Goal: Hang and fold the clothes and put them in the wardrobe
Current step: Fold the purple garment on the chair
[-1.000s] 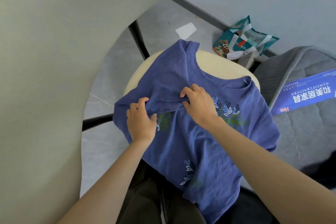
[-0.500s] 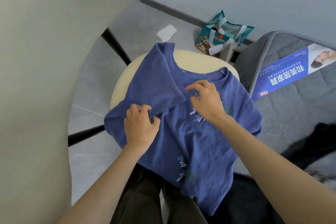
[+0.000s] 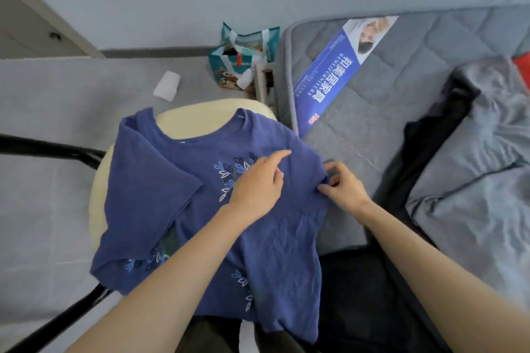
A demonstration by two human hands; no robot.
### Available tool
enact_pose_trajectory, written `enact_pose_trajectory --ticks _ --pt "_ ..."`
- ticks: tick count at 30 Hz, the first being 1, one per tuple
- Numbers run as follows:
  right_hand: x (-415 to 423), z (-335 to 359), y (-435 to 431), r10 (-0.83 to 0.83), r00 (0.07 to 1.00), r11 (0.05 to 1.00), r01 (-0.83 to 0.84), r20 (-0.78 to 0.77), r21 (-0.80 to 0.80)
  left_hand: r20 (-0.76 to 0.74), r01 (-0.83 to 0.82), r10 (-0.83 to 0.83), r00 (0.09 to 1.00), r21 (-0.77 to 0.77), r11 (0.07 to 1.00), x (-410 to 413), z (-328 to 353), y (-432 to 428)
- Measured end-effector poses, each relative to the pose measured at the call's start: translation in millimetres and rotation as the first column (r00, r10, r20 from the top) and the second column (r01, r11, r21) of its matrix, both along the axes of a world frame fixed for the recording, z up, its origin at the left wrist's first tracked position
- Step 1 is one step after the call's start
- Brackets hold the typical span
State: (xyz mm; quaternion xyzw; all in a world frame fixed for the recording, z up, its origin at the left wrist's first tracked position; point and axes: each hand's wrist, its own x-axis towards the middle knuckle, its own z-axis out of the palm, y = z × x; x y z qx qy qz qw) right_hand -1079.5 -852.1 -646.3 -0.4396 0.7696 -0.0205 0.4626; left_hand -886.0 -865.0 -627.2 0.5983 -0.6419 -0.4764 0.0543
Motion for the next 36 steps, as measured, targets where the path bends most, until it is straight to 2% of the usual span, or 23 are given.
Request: enact_pose_trajectory --ticks 2,3,5,7,8,10,12,14,16,18,20,21,24,26,29,32,34,36 --pt "-1 -4 7 0.132 0.991 0.991 -0.132 0.000 -0.018 0.066 0.131 -0.130 0.989 -0.010 0.991 -18 -5 -12" --pt "-2 -7 10 0.130 0.991 0.990 -0.129 0.022 -0.055 0.106 0.196 -0.195 0.975 -0.002 0.981 -25 -9 -18" --pt "-5 0 17 -0.061 0.982 0.993 0.079 0.179 -0.092 0.182 0.296 -0.298 0.937 0.041 0.954 -35 -14 -28" --pt "-12 10 22 -0.286 0.871 0.937 0.342 0.399 -0.075 0.253 0.341 -0.344 0.904 0.058 0.938 -42 -16 -34" --pt "-18 16 25 -0.342 0.820 0.907 0.416 0.458 -0.067 0.281 0.345 -0.342 0.897 0.040 0.938 -44 -16 -36" --pt "-30 25 34 -0.376 0.781 0.874 0.477 0.498 -0.089 0.336 0.336 -0.307 0.891 -0.031 0.941 -48 -16 -38" --pt "-40 29 46 -0.414 0.784 0.843 0.522 0.462 -0.131 0.397 0.341 -0.279 0.875 -0.095 0.935 -50 -16 -38" --pt "-51 27 59 -0.422 0.855 0.862 0.482 0.302 -0.157 0.435 0.352 -0.273 0.858 -0.113 0.929 -49 -16 -36" --pt "-58 21 70 -0.360 0.921 0.926 0.373 0.151 -0.066 0.495 0.397 -0.308 0.812 -0.083 0.914 -50 -15 -35" --pt "-59 11 78 -0.321 0.945 0.947 0.320 0.067 0.019 0.552 0.456 -0.319 0.771 -0.127 0.881 -53 -16 -33" --pt "-55 2 79 -0.329 0.944 0.944 0.329 0.018 0.017 0.503 0.495 -0.334 0.797 -0.228 0.839 -60 -17 -33" --pt "-51 -1 77 -0.361 0.932 0.932 0.361 0.036 0.013 0.460 0.515 -0.375 0.805 -0.228 0.826 -66 -17 -33" --pt "-37 -4 68 -0.458 0.877 0.889 0.454 0.147 0.063 0.441 0.592 -0.513 0.736 -0.053 0.804 -82 -22 -33" --pt "-31 -6 67 -0.415 0.898 0.909 0.401 0.144 0.116 0.452 0.597 -0.531 0.717 -0.005 0.802 -88 -25 -34" --pt "-32 -3 66 -0.206 0.976 0.975 0.198 0.068 0.104 0.421 0.612 -0.525 0.740 -0.096 0.785 -93 -24 -36" --pt "-42 8 71 -0.216 0.974 0.974 0.210 0.072 0.082 0.228 0.572 -0.527 0.819 -0.260 0.778 -101 -16 -35" --pt "-53 16 77 -0.241 0.960 0.953 0.206 0.142 0.220 0.088 0.503 -0.498 0.863 -0.251 0.827 -105 -12 -32" --pt "-61 22 85 -0.210 0.964 0.932 0.147 0.162 0.331 0.085 0.485 -0.477 0.875 -0.190 0.854 -102 -13 -30"
